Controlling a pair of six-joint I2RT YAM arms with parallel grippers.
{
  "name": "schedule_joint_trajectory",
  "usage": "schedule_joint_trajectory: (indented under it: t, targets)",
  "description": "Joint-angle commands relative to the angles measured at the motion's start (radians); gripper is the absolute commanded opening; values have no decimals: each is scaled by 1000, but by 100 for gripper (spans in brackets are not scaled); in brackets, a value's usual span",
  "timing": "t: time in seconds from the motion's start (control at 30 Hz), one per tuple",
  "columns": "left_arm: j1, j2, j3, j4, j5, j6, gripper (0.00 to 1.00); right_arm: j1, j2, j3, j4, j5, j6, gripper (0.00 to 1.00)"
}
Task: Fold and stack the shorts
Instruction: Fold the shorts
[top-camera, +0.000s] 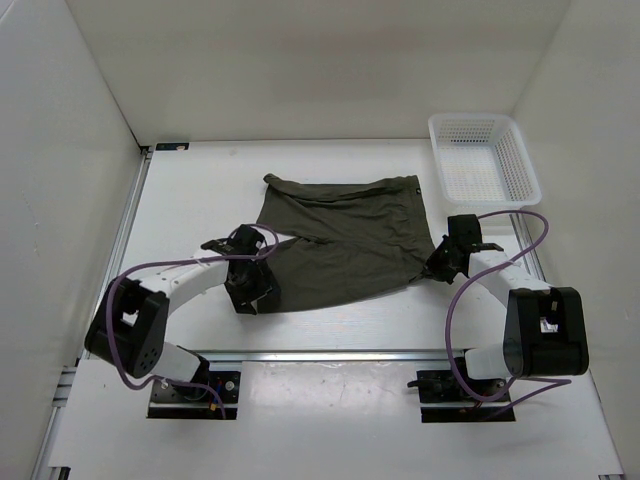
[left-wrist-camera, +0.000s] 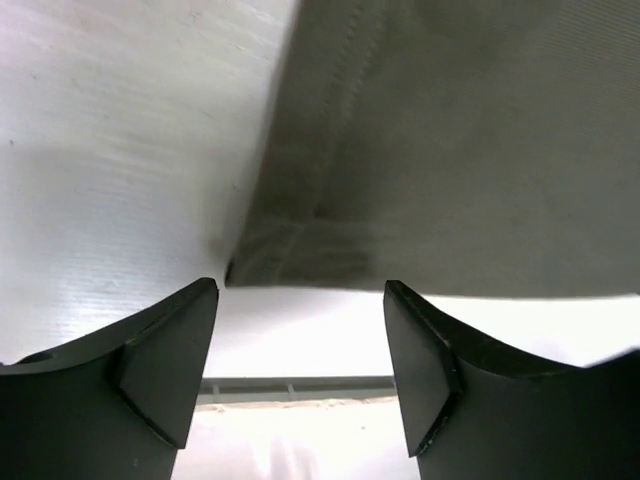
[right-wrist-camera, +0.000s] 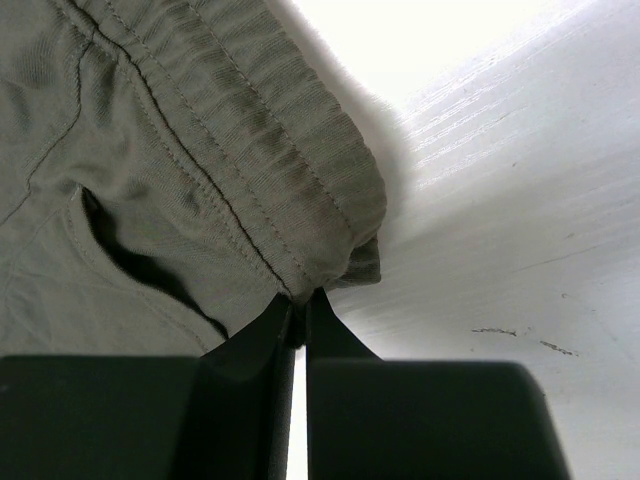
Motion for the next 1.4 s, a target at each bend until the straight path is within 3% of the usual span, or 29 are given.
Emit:
schedule_joint_trajectory:
  t: [0.0, 0.23, 0.27, 0.4, 0.6, 0.73, 0.97, 1.07, 1.37]
  targets:
    - [-2, 47, 29, 11, -26, 18, 77, -3, -14, 21, 0, 19, -21, 0]
    - [-11, 137, 8, 40, -45, 18, 62, -3, -14, 21, 0, 19, -21, 0]
    - [-11, 137, -11, 50, -45, 9, 56, -3, -14, 21, 0, 19, -21, 0]
    - [-11, 137, -11, 64, -68, 0, 12, -3, -14, 21, 0, 29, -21, 0]
    - [-11, -2, -6, 18, -41, 11, 10, -3, -62, 41, -90, 18, -53, 0]
    - [-11, -163, -15, -137, -144, -11, 10, -3, -162, 20, -223, 30, -73, 0]
    - [-11, -383, 20, -263, -104, -46, 10, -3, -449, 22, -439, 85, -96, 0]
    - [-11, -374, 130, -275, -132, -20, 10, -3, -492, 76, -466, 96, -108, 0]
    - [31, 74, 645, -274, -241, 130, 10, -3, -267, 306, -386, 145, -151, 0]
